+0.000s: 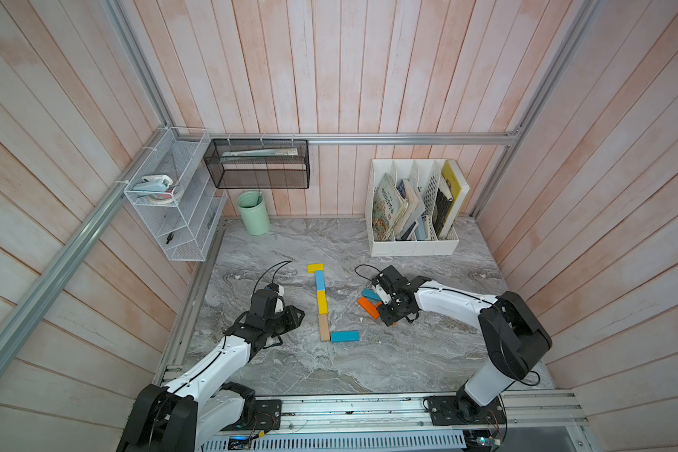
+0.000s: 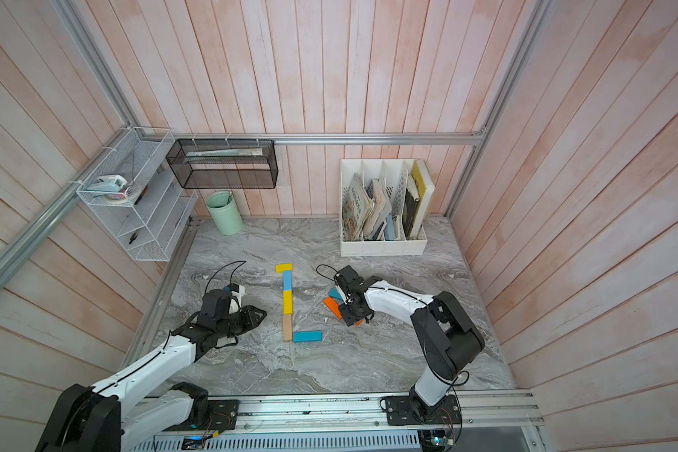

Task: Assemble a giraffe with building blocks
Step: Pick up the building block from the center of the board.

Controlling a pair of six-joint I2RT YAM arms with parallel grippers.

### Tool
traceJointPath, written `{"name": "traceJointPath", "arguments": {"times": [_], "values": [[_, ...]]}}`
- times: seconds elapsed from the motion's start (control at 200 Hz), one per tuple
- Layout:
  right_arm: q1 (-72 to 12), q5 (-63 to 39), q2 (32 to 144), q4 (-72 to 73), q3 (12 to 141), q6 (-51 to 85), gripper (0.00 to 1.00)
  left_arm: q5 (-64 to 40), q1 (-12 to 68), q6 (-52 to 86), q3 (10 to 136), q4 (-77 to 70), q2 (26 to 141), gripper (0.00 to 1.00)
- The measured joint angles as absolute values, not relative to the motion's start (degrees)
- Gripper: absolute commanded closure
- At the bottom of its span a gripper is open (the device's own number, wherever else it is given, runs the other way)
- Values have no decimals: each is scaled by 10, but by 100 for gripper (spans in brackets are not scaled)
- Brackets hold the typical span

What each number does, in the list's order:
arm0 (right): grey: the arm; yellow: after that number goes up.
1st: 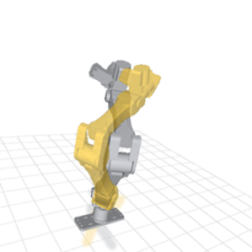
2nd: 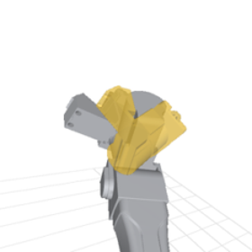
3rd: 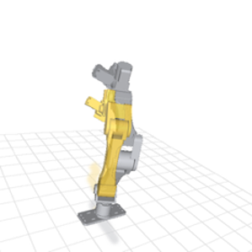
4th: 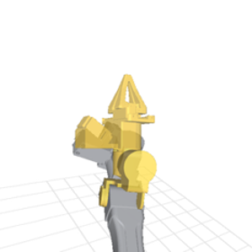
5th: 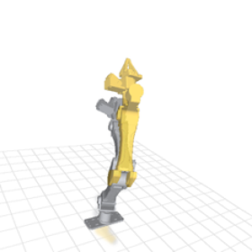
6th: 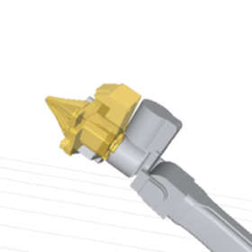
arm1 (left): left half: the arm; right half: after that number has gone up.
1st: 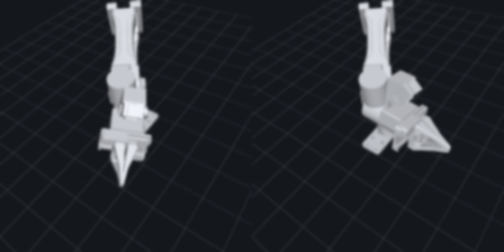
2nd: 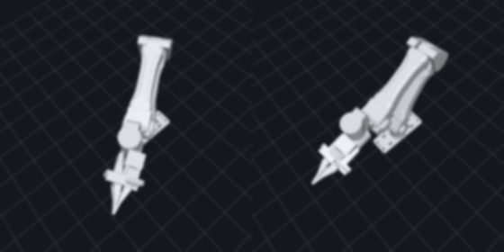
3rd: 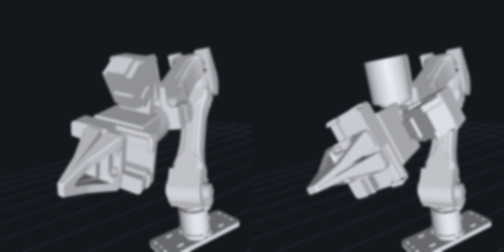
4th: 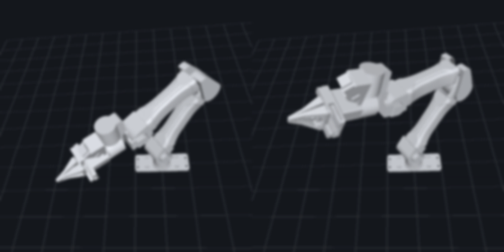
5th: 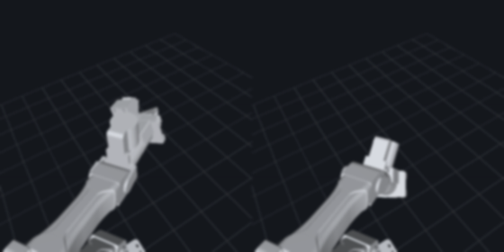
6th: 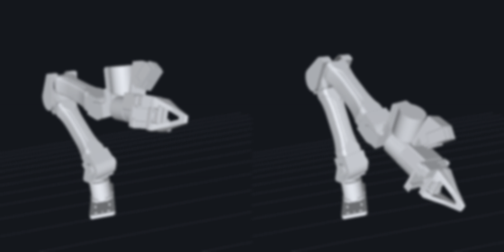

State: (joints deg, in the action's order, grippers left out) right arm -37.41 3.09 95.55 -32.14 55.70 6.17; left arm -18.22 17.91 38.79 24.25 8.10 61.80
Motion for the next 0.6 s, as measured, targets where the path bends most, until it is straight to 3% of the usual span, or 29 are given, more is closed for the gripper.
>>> {"name": "traceJointPath", "arguments": {"times": [0.225, 0.265, 0.33, 0.36, 0.6], "values": [[-374, 39, 957, -317, 551, 74, 50, -184, 179, 388, 243, 81, 618, 67], [-374, 42, 959, -316, 551, 76, 58, -184, 179, 388, 243, 81, 618, 67], [-374, 44, 964, -314, 551, 79, 87, -184, 179, 388, 243, 82, 618, 67], [-374, 45, 965, -314, 552, 79, 95, -184, 179, 388, 243, 82, 618, 67], [-374, 47, 955, -311, 551, 89, 100, -184, 179, 388, 243, 82, 617, 67]]}}
